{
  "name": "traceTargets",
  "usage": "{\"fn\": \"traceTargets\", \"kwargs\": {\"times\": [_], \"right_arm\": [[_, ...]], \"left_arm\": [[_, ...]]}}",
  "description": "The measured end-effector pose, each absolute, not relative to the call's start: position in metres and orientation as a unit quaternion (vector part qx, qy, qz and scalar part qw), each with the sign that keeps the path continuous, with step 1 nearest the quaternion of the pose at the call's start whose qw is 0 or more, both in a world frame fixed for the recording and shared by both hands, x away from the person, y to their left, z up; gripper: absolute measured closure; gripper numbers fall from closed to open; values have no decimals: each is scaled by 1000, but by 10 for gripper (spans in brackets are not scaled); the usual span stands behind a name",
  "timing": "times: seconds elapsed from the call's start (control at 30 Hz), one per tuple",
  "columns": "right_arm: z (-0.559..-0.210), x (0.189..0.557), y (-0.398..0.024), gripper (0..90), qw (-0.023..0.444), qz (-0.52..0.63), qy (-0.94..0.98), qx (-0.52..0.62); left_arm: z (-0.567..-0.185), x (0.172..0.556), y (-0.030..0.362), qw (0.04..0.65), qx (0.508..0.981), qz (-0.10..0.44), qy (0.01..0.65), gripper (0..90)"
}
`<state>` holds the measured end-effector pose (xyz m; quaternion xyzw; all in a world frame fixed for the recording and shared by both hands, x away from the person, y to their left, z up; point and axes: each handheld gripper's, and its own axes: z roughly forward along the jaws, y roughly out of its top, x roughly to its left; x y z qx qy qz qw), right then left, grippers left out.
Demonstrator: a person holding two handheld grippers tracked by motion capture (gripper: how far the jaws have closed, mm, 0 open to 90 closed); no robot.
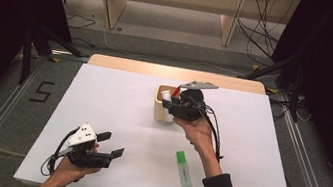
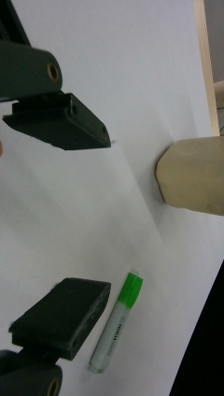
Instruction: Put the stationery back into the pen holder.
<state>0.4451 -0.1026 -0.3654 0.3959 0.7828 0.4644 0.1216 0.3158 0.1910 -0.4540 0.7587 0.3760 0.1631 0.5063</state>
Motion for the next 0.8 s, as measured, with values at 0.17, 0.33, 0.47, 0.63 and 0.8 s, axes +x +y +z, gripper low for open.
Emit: {"fn": "traceTargets", "kwargs": {"times": [0.17,0.33,0.47,0.63,0.8], "right_arm": [[-360,450,-99,681,129,465,779,401],[-355,457,-95,682,136,465,776,404],[-350,462,-91,681,144,465,773,407],[-345,469,-87,681,151,464,770,411],[-342,477,-84,681,157,464,766,416]], "left_arm": [[-453,315,191,508,758,164,375,246],[-453,316,191,510,756,163,377,246],[-454,316,191,508,758,161,376,246],[-454,316,190,508,758,161,376,245],[-454,316,191,509,757,161,376,245]]}}
